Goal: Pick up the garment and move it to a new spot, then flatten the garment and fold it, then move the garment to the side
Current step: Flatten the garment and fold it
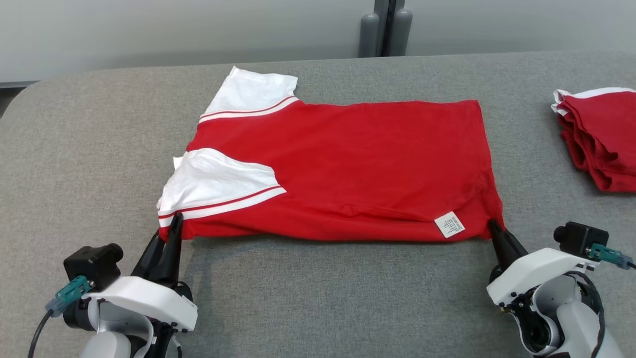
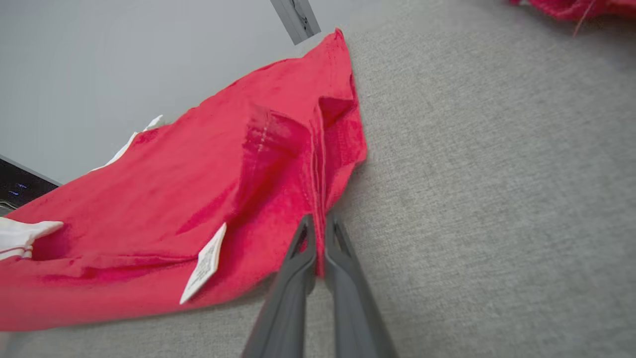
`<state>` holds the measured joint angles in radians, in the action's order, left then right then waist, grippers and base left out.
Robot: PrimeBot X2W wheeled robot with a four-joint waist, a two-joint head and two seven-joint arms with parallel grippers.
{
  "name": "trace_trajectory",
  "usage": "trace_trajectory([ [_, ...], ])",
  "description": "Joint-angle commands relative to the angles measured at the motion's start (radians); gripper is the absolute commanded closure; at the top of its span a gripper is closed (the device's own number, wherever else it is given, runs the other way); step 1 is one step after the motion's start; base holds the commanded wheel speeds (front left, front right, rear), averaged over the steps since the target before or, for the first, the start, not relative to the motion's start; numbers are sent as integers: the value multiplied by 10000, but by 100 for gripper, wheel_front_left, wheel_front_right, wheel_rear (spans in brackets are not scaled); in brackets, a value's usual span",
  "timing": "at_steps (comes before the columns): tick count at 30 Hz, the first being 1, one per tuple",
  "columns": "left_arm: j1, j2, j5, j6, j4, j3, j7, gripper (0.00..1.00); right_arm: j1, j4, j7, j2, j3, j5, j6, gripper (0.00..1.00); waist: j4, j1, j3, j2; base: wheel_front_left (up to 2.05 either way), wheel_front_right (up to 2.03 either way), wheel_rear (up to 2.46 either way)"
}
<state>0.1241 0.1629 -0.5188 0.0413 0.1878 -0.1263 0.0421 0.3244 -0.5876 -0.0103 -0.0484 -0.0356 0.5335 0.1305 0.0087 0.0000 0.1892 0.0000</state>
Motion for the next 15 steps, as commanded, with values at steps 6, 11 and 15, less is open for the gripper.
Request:
trace_trajectory([
  [6, -1088, 233, 13, -240, -1313, 115, -50, 100, -1349, 2172, -838, -525, 379, 576, 5, 100, -137, 0, -260, 0, 0, 0, 0],
  [11, -2494, 247, 54, -552, -2575, -103, -529, 100, -2686, 3748, -1574, -606, 727, 418, 5, 100, -194, 0, -339, 0, 0, 0, 0],
  [15, -3423, 49, -96, -772, -2936, -342, -832, 100, -3515, 4344, -2003, -406, 1104, 363, 5, 100, -221, 0, -369, 0, 0, 0, 0],
])
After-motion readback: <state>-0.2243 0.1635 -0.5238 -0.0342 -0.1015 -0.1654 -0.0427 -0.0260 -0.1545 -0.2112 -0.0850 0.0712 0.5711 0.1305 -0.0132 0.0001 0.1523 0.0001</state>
